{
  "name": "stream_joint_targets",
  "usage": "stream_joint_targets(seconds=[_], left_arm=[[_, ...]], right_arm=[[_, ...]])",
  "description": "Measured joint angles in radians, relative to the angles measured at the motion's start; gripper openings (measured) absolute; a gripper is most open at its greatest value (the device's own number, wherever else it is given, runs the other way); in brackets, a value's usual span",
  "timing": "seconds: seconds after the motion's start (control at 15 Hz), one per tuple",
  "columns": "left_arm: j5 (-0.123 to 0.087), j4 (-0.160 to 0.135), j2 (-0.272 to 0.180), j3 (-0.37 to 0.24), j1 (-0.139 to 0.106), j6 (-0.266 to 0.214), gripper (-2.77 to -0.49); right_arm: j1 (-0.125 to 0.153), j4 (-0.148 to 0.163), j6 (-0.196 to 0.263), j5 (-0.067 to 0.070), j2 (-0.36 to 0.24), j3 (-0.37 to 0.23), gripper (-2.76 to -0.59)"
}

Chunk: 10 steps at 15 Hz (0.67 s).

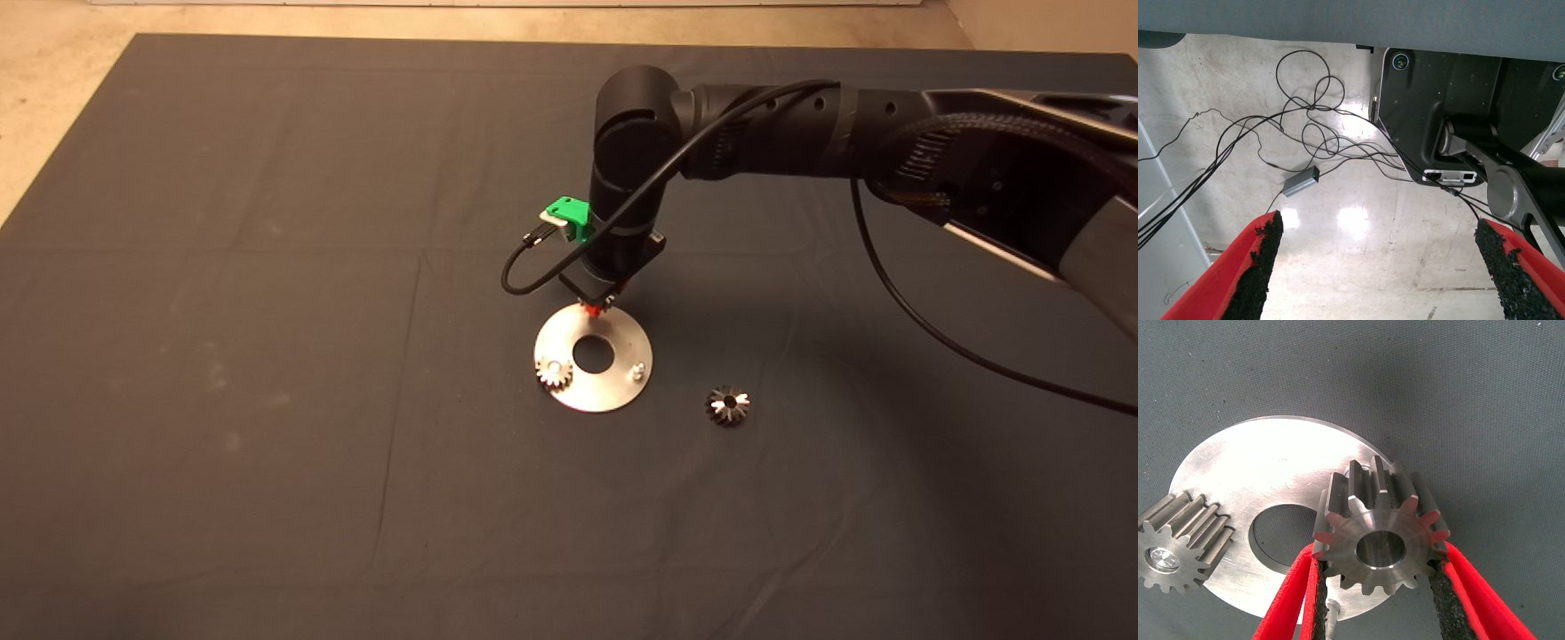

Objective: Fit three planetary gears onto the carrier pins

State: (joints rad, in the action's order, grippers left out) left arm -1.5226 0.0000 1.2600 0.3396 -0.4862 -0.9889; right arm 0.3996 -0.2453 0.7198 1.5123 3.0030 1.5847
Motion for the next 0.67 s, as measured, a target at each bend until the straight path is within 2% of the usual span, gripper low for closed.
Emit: stream_joint_targets(seconds=[0.2, 0.33, 0.53, 0.67], left_arm=[[0.0, 0.0, 0.0, 0.0, 0.0, 0.0, -1.22], [0.0, 0.0, 0.0, 0.0, 0.0, 0.0, -1.22], [0.0, 0.0, 0.0, 0.0, 0.0, 0.0, -1.22], [0.0, 0.0, 0.0, 0.0, 0.0, 0.0, -1.22]], right_arm=[[0.0, 0.0, 0.0, -0.002, 0.0, -0.003, -2.43], [-0.003, 0.001, 0.003, -0.014, 0.0, -0.004, -2.43], [-0.005, 0.001, 0.014, -0.014, 0.0, -0.01, -2.43], [-0.008, 0.0, 0.015, -0.007, 0.0, -0.019, -2.43]])
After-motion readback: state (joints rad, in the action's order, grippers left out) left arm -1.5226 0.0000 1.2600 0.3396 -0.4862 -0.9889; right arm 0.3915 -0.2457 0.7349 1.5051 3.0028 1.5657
